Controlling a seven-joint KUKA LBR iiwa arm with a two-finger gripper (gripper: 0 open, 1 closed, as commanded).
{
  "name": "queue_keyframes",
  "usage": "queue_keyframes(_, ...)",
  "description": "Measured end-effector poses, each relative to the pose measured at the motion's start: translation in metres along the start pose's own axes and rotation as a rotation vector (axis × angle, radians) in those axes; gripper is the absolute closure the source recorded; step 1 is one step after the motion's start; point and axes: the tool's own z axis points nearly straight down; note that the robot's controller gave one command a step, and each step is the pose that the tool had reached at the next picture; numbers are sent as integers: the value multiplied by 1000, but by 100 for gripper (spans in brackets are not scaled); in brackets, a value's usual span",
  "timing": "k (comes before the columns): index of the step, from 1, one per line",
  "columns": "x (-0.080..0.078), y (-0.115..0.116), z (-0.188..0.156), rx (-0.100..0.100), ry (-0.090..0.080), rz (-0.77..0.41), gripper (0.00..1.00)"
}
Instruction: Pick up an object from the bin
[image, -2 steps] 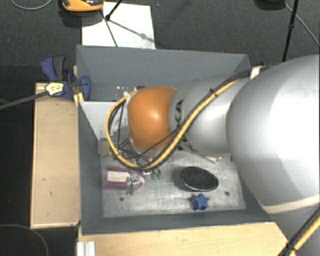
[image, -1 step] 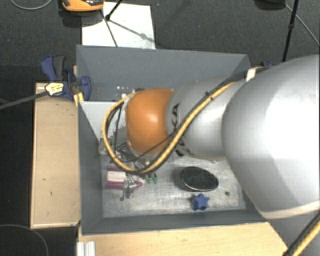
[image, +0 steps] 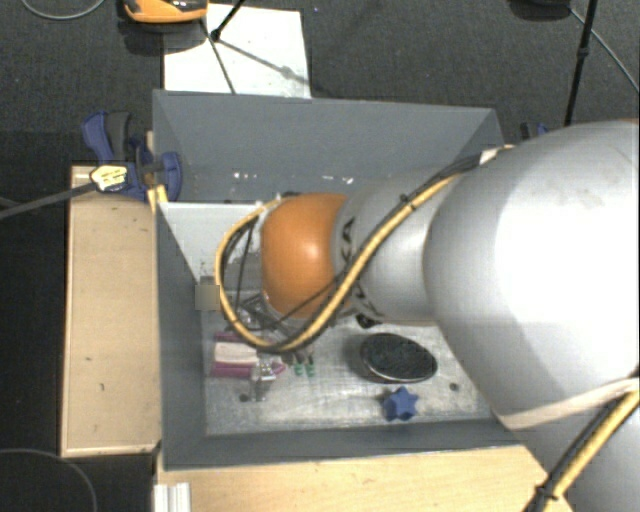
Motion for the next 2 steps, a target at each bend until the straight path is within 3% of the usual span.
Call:
queue_keyframes(1,0,0,0,-1,-1,1,0)
queue_keyframes(2,0,1,-1,-2,-1,2,100)
